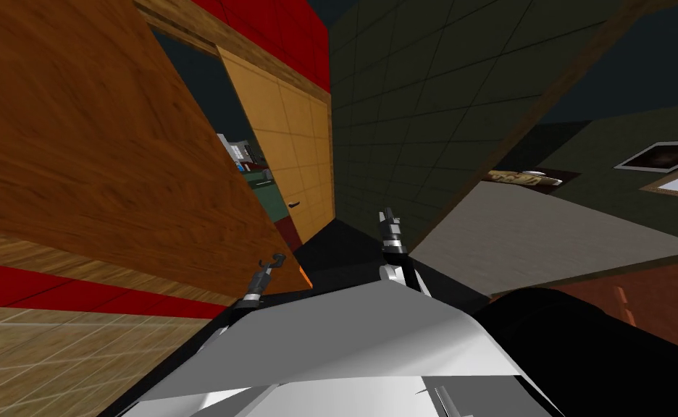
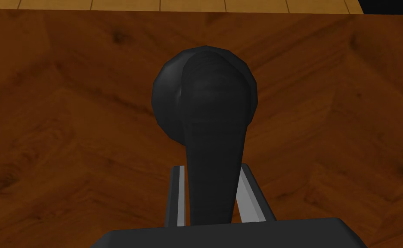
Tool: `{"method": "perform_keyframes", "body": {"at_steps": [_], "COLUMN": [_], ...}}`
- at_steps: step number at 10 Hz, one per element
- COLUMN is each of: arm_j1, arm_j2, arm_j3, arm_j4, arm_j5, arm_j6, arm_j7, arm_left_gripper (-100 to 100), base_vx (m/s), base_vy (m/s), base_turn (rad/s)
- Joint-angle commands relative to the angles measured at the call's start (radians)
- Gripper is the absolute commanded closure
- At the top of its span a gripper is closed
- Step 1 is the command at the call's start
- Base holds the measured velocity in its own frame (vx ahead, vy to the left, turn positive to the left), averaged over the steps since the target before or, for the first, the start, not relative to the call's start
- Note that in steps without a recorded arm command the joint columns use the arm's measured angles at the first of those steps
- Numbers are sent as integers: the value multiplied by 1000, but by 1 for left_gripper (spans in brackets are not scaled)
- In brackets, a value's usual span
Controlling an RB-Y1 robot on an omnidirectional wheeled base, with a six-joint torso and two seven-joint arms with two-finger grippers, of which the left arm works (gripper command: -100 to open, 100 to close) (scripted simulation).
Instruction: Pull the door open
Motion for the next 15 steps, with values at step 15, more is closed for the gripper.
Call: {"method": "perform_keyframes", "body": {"at_steps": [15], "arm_j1": [99], "arm_j2": [61], "arm_j3": [26], "arm_j4": [104], "arm_j5": [7], "arm_j6": [-207], "arm_j7": [40], "arm_left_gripper": [100], "base_vx": [-112], "base_vy": [38], "base_turn": [-137]}}
